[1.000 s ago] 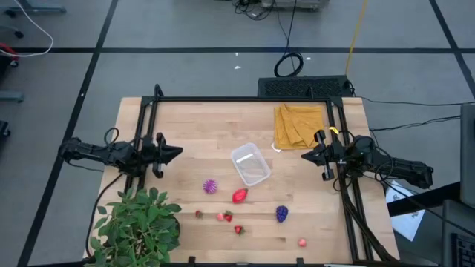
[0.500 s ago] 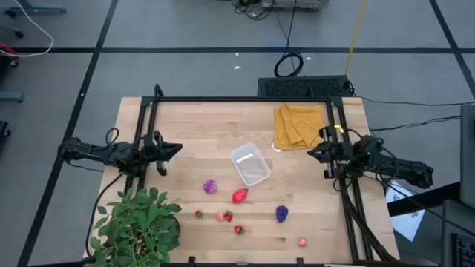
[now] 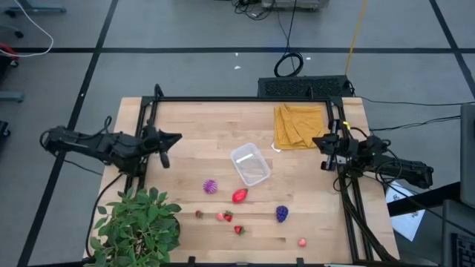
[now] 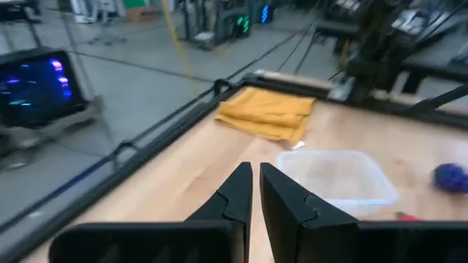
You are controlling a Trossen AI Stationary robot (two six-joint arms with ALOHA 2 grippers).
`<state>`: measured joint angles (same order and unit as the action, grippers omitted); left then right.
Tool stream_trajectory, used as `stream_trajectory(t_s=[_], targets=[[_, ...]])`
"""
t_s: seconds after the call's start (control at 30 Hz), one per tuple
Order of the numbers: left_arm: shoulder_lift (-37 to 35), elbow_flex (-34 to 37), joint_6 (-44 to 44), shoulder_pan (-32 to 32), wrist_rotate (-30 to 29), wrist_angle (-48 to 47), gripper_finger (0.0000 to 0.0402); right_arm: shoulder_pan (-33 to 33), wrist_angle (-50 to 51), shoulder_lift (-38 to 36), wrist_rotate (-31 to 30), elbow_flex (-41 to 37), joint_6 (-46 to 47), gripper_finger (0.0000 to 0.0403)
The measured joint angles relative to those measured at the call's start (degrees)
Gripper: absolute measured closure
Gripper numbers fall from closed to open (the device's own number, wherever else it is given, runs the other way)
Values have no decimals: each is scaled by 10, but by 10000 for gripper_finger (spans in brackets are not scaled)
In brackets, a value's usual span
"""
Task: Pick and placing Produce into tupperware
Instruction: Put the violet onion into the transparent container
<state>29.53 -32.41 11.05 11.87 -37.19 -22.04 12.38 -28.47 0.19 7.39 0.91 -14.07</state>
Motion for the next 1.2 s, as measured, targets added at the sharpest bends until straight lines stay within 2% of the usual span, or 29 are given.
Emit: stream_trajectory(t_s=[0.1,0.2,0.33,0.5,0.83,1.0,1.2], targets=[[87,-65,50,-15,6,-94,371,0,0,0,0,0,-24,403],[162,-96,109,-32,34,-151,371,0,0,0,0,0,-38,403],[223,-117,125,-61,52,-157,371,0,0,0,0,0,-54,403],[238,-123,74,-123,71,-119,371,0,0,0,1,0,-48,403],[237,-123,-81,-283,318,-40,371,0,0,0,1,1,-32,403],[245,-118,-122,-337,454,-33,371,0,4,0,2,1,-31,403],[272,-58,-127,-367,536,19,371,0,17,0,2,0,-31,403]])
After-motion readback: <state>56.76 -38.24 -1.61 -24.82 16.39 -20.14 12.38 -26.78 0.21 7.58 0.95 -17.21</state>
